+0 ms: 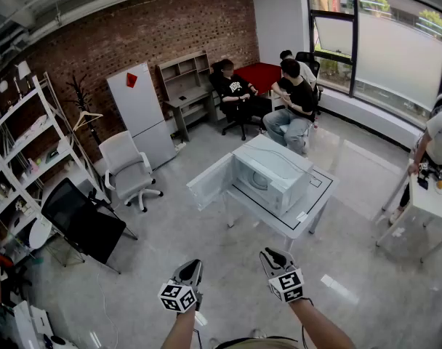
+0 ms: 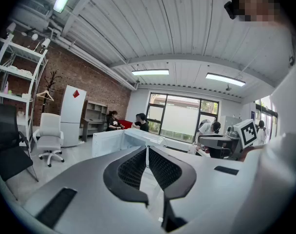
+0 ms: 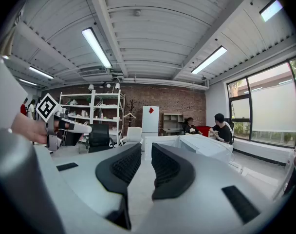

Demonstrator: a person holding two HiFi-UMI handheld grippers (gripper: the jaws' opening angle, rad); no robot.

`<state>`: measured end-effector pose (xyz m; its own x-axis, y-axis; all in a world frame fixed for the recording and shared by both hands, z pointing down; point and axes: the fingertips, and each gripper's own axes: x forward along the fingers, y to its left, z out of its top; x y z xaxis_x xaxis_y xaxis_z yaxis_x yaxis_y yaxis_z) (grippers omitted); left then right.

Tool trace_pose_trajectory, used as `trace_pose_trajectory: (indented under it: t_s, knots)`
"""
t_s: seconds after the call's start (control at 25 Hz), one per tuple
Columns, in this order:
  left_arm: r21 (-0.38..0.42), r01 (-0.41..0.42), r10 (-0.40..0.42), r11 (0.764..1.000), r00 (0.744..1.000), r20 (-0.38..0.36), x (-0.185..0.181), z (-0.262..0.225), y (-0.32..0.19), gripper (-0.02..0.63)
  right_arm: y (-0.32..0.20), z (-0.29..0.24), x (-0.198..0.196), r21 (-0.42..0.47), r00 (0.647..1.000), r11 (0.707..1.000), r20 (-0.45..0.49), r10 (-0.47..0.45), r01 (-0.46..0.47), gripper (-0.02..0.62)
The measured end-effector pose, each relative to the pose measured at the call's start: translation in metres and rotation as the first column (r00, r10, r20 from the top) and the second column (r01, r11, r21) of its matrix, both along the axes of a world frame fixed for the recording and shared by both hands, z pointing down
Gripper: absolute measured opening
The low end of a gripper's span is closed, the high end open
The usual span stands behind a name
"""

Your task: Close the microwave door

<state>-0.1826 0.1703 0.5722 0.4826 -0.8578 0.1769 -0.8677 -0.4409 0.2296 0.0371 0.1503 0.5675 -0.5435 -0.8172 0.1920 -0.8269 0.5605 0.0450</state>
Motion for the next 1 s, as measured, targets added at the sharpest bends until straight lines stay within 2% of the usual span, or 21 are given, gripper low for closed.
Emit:
trace_pose_trajectory:
  t_s: [0.32,0.48,1.0]
  knots:
    - [0.002,0.008,-0.008,1.0,1.0,0.006,-0.002,0.0,-0.006,0.005,-0.01,0.002,0.001,-0.019,0.999,1.0,0.038,-0.001,0.002,0.071]
    - [0.001,0.006,-0.006,1.0,1.0,0.005,-0.001,-0.002,-0.007,0.005,-0.01,-0.005,0.003,-0.016,0.998,1.0,0.064,-0.006,0.007,0.097]
    - [0.008,0.016,-0.016,1.0,1.0,-0.003,0.01,-0.001,-0.018,0.005,-0.018,-0.009,0.004,0.009,0.997,0.999,0.06,-0.05,0.05,0.104]
